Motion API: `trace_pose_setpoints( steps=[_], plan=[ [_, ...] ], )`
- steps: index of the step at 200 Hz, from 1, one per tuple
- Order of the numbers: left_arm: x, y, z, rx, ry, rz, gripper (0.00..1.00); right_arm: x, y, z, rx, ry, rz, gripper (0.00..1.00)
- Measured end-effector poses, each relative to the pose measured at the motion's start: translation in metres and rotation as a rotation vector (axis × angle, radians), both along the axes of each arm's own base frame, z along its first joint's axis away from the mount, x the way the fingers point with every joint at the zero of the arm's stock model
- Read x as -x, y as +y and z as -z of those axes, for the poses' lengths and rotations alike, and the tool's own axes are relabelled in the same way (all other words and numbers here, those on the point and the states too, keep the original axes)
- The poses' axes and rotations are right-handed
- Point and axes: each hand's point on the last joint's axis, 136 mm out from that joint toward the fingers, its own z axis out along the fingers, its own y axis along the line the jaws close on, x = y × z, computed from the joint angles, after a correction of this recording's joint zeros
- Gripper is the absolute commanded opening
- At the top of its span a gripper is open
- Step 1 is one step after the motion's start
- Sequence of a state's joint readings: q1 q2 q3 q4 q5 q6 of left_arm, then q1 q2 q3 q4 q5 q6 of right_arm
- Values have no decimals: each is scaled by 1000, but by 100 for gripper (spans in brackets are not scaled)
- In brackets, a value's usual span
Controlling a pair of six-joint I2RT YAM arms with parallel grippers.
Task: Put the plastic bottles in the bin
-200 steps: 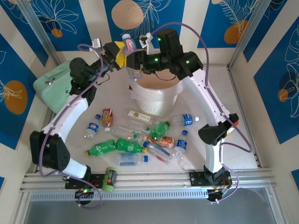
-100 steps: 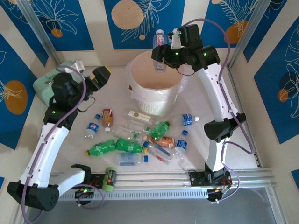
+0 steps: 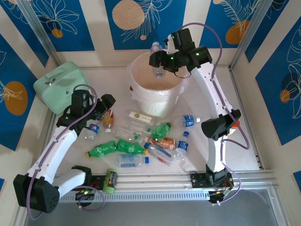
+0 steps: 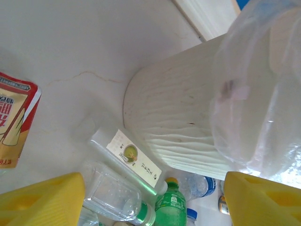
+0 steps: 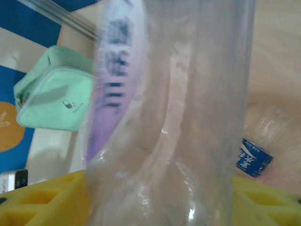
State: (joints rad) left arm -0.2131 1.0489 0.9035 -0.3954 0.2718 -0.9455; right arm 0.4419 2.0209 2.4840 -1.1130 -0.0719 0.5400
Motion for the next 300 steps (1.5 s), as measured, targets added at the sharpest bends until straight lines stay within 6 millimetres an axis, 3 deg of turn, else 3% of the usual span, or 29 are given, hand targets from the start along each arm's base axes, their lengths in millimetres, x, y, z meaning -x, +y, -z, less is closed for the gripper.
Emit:
trace_pose_setpoints(
  steps=[18, 48, 95, 116, 147, 183, 230, 258, 300],
  plan=[
    [1, 0, 11, 11, 37, -14, 82, -1, 5, 8, 22, 6, -3, 83],
    [4, 1, 32, 30, 107, -40, 85, -1, 7, 18, 56, 21, 3, 84],
    [1, -14, 60, 53, 208, -44, 83, 7, 6, 3, 94, -34, 23, 84],
    [-1, -28, 70, 74, 250, -41, 78, 31, 13, -8, 128, -77, -2, 85],
    [-4, -38, 93, 80, 338, -71, 72, 90, 19, -23, 144, -125, -63, 84],
    [-23, -43, 105, 68, 395, -120, 73, 132, -6, -18, 121, -130, -37, 84],
    [-36, -53, 127, 58, 459, -140, 80, 158, -24, 6, 103, -110, -7, 86],
    [-35, -59, 139, 43, 489, -132, 80, 162, -31, 6, 91, -122, 15, 86],
    [-46, -69, 142, 39, 496, -134, 79, 163, -34, 4, 82, -139, 28, 86]
  ],
)
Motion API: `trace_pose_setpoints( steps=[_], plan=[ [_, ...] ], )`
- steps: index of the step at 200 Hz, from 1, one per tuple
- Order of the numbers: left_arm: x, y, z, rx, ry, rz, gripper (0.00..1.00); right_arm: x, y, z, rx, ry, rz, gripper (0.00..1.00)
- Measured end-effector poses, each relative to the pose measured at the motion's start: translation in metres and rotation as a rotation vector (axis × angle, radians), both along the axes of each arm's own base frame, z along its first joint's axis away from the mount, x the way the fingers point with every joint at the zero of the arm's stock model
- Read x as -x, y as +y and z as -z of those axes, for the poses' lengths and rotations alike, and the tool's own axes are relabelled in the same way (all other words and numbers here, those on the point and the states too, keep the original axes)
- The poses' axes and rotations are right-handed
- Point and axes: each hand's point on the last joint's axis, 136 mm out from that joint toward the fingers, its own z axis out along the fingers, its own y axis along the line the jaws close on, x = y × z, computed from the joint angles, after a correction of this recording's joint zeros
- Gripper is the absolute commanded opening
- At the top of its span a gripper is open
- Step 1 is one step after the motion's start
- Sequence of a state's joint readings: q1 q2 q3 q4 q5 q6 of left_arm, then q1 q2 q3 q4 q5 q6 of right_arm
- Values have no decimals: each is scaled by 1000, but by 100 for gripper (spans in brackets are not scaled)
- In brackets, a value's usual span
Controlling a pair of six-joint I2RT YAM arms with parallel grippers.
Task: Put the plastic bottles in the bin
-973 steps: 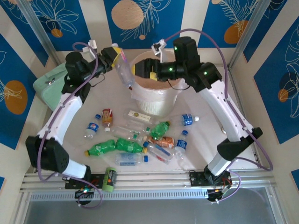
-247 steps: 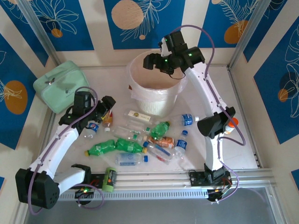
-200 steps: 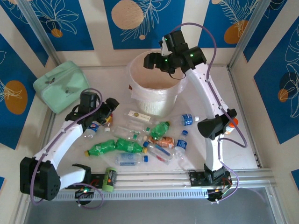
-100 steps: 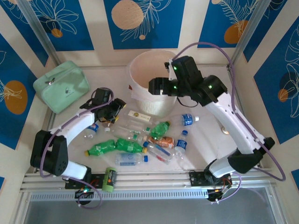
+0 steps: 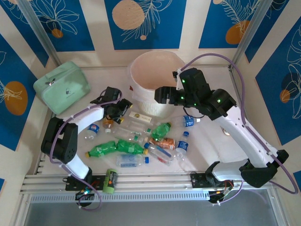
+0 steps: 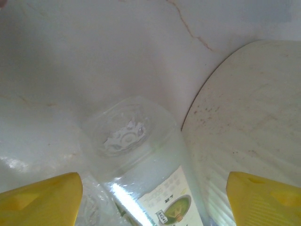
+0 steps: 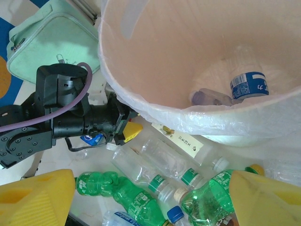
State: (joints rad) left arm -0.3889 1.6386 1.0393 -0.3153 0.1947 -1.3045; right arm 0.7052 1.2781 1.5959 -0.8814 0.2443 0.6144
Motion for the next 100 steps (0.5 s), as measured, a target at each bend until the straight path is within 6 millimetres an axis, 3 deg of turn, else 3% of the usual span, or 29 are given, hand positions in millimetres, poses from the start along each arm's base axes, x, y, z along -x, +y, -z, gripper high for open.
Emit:
trace_pose_setpoints(
  steps=[100],
  plan=[
    [-3, -8, 28, -57, 88, -2, 77, 5, -9, 4, 11, -6, 16, 86]
  ],
)
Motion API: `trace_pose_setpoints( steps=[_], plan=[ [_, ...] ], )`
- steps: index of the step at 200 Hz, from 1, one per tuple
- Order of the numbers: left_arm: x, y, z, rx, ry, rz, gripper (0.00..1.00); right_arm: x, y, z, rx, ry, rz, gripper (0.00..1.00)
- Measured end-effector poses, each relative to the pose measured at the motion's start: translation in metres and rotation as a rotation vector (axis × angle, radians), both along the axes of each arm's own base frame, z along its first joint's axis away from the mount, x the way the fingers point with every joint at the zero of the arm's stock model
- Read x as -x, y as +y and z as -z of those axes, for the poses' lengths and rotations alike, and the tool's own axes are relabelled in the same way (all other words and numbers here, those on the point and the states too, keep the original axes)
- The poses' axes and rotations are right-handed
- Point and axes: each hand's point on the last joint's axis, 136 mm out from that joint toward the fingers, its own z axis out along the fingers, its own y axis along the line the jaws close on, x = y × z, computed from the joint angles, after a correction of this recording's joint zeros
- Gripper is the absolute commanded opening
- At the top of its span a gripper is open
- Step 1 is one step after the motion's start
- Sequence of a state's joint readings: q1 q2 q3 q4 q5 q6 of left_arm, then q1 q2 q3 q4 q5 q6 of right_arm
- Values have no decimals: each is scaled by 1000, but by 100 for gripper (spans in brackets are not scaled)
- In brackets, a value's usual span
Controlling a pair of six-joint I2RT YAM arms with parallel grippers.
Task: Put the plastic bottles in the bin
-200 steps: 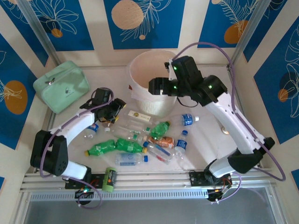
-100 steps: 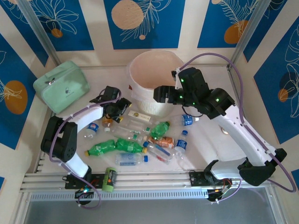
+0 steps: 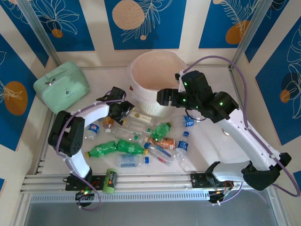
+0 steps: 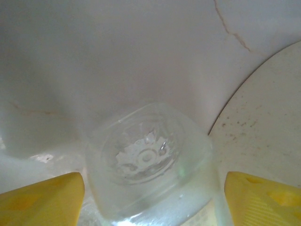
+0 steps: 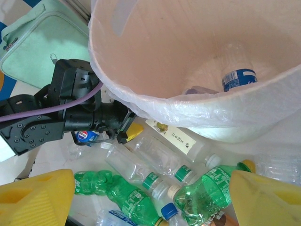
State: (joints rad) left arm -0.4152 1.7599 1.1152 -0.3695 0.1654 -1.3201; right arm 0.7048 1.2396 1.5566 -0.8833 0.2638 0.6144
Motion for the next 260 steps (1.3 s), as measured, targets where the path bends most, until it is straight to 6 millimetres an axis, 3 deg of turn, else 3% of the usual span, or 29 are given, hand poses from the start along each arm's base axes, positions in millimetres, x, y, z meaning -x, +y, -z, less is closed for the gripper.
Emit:
trace_pose_setpoints(
  steps=[40, 111, 158, 260],
  plan=[
    [-6, -2, 11, -14, 25, 0, 75, 0, 0, 0, -3, 4, 6, 86],
    [-12, -5, 10, -11, 16, 4, 61, -1, -5, 2, 13, 0, 25, 85],
    [-11, -4, 6, -10, 8, 5, 57, 1, -11, -2, 17, -14, 40, 85],
    [-2, 36, -63, -7, -143, -31, 52, 4, -11, -8, 9, -28, 35, 85]
  ],
)
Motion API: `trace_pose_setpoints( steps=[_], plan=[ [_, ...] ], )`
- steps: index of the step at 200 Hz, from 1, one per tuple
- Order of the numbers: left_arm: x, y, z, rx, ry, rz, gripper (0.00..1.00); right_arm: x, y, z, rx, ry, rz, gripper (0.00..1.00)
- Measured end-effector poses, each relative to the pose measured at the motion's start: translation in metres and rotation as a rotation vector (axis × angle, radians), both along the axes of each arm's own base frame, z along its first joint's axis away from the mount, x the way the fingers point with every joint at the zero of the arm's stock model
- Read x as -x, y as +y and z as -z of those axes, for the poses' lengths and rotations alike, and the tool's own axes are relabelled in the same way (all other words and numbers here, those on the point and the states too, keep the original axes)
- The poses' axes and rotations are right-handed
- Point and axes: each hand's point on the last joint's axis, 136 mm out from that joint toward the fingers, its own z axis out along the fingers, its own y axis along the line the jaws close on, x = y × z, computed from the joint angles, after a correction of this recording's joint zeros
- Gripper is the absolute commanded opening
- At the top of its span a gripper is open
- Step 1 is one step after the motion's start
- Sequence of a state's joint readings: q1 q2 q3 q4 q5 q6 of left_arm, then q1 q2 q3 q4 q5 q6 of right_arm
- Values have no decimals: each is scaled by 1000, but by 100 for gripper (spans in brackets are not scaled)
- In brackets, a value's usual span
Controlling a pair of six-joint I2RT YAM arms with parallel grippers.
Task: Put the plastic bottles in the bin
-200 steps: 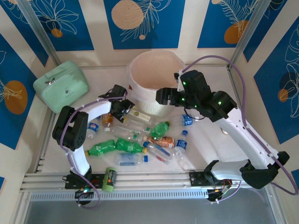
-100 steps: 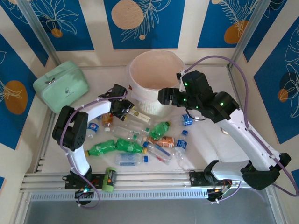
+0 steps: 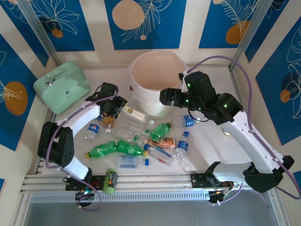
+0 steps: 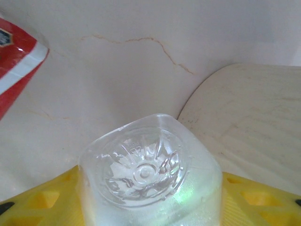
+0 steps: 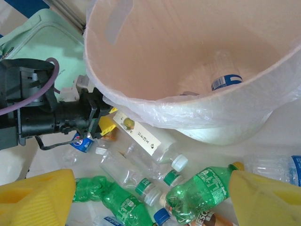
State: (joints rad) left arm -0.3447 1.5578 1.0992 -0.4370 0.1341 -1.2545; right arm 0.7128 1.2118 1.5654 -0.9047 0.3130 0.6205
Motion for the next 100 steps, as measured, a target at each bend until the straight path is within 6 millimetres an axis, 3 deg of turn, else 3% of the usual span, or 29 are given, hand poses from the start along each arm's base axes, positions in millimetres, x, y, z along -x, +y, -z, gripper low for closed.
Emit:
trace_pose_setpoints(
  steps=[39, 62, 100],
  plan=[
    [12, 13, -36, 40, -90, 19, 51, 8, 15, -7, -49, 6, -92, 89],
    [14, 32, -73, 77, -190, 4, 50, 10, 31, -16, -114, 44, -175, 89],
    [14, 52, -128, 140, -366, 3, 49, -5, 53, -31, -208, 108, -258, 92]
  ],
)
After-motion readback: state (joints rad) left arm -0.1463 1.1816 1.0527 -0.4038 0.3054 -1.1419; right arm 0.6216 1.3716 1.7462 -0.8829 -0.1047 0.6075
